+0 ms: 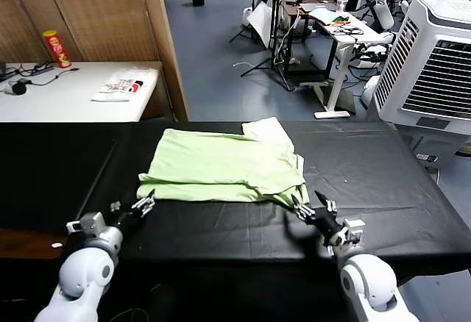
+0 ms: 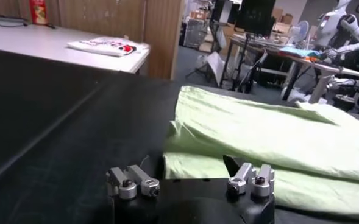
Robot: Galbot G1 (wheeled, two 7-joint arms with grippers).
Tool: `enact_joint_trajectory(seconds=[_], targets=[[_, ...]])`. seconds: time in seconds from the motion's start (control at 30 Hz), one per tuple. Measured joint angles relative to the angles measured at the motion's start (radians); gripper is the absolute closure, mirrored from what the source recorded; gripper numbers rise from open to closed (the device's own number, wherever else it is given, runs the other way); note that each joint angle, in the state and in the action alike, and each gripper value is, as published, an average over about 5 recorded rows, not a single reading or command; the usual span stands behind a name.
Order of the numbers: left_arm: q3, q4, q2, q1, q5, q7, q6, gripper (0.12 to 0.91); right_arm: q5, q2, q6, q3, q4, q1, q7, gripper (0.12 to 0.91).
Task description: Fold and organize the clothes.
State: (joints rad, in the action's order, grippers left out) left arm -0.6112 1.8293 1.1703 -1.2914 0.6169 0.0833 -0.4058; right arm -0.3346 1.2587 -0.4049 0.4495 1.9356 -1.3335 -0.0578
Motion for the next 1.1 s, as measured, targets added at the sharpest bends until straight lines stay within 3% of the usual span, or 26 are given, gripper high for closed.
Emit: enact_joint_trajectory(seconds=[0.3,0.4,0.5,0.73,0.83,1.1], targets=[[0.003,-0.031,-0.002,0.017,0.011,-0.017,-0.001,0.241,0.008,0.009,-0.002,-0.02,-0.037,0.021,-0.003,0.658],[0.004,-0.04,-0.006,0.023,0.023,-0.024,-0.003,0.282,0.008,0.009,-0.005,-0.021,-0.038,0.023,0.0,0.776],[0.004,-0.047,-0.008,0.029,0.034,-0.025,-0.009,0.384,0.003,0.005,-0.015,-0.019,-0.03,0.021,0.011,0.857],[0.011,-0.039,-0.019,0.016,0.019,-0.024,-0.016,0.774,-0.062,-0.025,-0.096,0.0,0.024,0.002,0.061,0.899],[0.012,-0.024,-0.028,0.001,-0.026,-0.019,-0.017,0.885,-0.091,-0.047,-0.147,0.013,0.058,-0.012,0.075,0.899],[0.008,0.054,-0.074,-0.075,-0.07,0.003,-0.049,0.902,-0.105,-0.114,-0.222,0.052,0.151,-0.098,0.081,0.9]])
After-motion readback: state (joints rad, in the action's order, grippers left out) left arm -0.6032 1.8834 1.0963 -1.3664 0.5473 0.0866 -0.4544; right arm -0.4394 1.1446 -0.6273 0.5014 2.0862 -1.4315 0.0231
